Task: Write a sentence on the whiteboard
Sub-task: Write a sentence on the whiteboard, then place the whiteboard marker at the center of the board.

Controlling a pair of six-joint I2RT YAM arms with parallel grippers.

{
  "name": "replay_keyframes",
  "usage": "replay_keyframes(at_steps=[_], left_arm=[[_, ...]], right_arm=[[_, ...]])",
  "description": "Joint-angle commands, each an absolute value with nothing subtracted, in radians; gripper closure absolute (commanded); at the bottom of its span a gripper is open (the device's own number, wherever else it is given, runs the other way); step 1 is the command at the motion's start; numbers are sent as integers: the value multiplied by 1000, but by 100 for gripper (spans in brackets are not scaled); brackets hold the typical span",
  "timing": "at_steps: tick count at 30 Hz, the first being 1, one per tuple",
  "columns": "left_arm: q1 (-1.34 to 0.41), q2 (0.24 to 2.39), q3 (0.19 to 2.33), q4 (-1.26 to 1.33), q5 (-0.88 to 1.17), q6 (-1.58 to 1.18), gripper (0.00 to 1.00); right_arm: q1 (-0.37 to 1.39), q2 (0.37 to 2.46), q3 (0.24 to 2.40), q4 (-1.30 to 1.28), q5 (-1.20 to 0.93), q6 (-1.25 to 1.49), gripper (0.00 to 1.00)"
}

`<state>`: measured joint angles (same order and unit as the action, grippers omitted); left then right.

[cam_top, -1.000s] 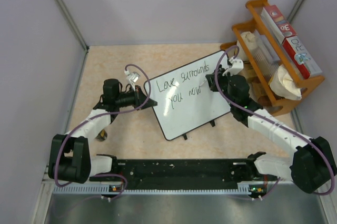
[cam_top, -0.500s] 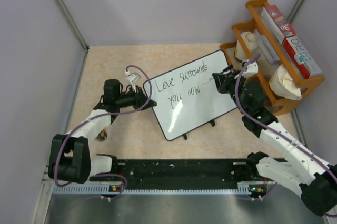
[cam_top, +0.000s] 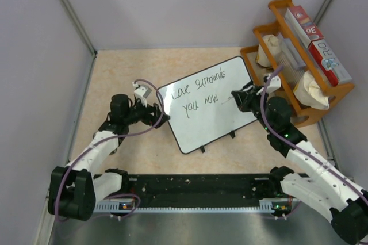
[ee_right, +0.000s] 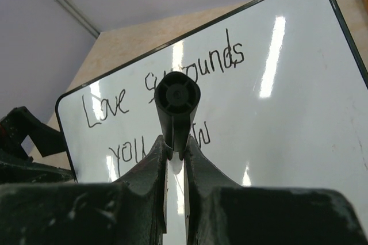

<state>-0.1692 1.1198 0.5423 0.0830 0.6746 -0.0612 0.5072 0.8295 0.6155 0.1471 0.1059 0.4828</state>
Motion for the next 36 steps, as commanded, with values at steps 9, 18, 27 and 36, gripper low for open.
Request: replay_keyframes(at_steps=[9,18,27,36], left_arm=[[-170,822,465,178,413,-222,1],[-169,652,440,150,212,-310,1],[-169,592,457,129,178,-339,1],[-169,601,486,115,247,-331,1]], right_arm=[[499,681,537,-55,-21,551,100],[499,542,407,-281,-69,710,100],[499,549,318,-390,-90,842,100],[468,672,327,-390,-83,861,100]])
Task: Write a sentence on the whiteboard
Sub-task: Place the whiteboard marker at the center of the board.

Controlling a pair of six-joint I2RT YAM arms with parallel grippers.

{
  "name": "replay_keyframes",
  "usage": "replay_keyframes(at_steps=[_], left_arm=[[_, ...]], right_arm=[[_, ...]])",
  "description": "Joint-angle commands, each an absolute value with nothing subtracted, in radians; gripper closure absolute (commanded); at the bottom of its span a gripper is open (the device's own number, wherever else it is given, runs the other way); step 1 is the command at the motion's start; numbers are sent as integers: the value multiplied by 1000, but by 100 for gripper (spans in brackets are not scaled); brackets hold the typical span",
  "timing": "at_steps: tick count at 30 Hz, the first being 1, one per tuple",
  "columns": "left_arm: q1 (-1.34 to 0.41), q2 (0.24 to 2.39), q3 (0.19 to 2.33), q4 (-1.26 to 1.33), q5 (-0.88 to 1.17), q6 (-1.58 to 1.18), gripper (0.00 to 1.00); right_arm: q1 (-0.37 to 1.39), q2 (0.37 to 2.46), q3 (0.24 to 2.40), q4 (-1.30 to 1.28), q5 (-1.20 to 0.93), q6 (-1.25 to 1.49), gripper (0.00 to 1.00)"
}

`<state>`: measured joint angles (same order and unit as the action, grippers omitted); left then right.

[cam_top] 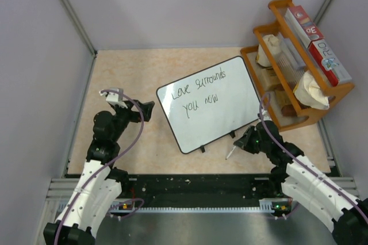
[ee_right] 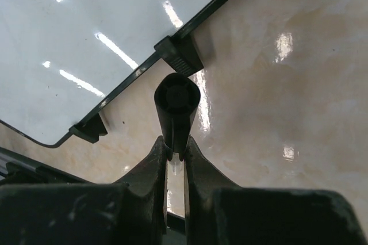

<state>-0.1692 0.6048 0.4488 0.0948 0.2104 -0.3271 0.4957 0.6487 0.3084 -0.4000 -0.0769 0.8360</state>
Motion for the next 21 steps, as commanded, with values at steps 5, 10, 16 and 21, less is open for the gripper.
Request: replay_keyframes(at_steps=[5,10,16,21], left_arm=[[-169,601,482,130,288,-331,1],[-169,594,477,140,298,-334,1],[-169,592,479,146,339,-321,1],[-169,604,459,132,269,-308,1]], right_arm=[[459,655,342,-393,-69,845,54],[457,589,370,-391,-35,830,1],[457,597,420,-390,-5,769,1],[457,592,477,-391,80,686,1]])
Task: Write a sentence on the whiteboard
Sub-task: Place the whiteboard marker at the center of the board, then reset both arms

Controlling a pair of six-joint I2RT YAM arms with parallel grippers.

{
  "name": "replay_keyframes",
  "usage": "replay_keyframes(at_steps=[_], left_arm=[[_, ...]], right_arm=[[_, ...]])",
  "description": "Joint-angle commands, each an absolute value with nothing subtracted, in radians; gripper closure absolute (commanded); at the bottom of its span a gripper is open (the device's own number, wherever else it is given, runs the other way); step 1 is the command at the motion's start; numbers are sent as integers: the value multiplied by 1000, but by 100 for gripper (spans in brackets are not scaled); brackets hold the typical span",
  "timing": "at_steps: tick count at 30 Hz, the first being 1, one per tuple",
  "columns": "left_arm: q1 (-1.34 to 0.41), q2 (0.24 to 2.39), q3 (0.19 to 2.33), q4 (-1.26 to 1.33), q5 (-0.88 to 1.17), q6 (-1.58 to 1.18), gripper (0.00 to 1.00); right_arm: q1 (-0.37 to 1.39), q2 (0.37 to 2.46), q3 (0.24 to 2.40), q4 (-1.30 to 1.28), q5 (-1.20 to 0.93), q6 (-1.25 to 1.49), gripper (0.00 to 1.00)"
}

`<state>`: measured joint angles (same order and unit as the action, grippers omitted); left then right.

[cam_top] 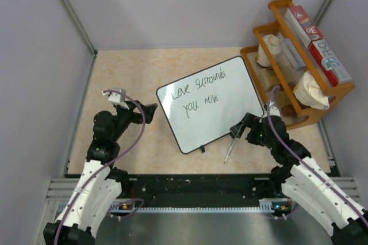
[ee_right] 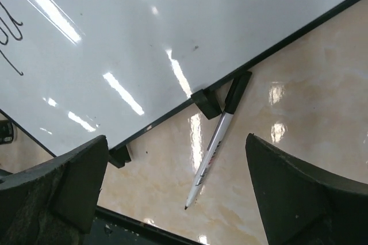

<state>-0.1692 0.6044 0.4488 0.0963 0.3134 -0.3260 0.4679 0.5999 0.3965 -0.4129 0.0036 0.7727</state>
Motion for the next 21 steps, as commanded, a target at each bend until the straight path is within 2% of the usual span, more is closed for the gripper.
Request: replay_keyframes(at_steps=[1,8,12,21], left_arm=[[-169,617,456,126,206,-305,1],[-169,710,453,49,-70,-350,1],[-169,753,453,31,-150,-380,1],[-169,761,426,74,-167,-357,1]], right_arm=[[457,583,483,-391,95,671,1],[457,517,541,-367,262,494,1],[456,442,526,-315,339,399,1],[459,181,364,-89,463,209,1]])
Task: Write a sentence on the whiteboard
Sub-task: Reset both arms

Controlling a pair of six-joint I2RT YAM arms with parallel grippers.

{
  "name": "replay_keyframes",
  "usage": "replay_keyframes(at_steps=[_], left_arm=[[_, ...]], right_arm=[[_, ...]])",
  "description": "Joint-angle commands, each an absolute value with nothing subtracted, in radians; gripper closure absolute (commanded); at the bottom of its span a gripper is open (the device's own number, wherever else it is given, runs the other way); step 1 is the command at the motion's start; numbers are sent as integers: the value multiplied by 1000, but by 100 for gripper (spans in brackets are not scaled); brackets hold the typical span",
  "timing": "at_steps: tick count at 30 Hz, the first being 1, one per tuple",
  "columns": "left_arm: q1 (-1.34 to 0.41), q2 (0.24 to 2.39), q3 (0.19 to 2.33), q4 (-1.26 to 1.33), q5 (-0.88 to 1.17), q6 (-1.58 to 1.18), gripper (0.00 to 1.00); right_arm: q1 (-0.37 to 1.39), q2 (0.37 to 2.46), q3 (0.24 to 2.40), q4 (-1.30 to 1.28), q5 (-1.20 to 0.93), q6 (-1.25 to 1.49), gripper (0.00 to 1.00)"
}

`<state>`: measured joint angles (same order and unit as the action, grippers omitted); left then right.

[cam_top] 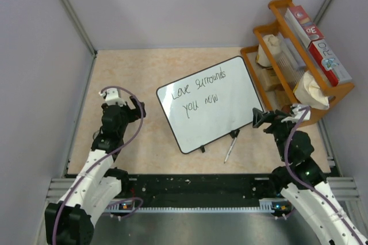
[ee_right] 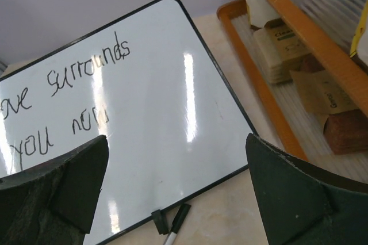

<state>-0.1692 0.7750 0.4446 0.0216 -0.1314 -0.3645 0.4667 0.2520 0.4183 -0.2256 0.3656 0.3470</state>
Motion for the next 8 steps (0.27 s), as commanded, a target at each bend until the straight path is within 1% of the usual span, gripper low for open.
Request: replay_keyframes(at_steps=[1,6,8], left_arm=[[-170,753,420,84,-167,-347,1],[-170,753,384,173,-160,-304,2],[-170,755,371,198,-166,-282,1]], right_arm=[[457,167,356,-86,480,196,1],[457,176,269,-8,587,146,1],[459,208,198,133,633,108,1]])
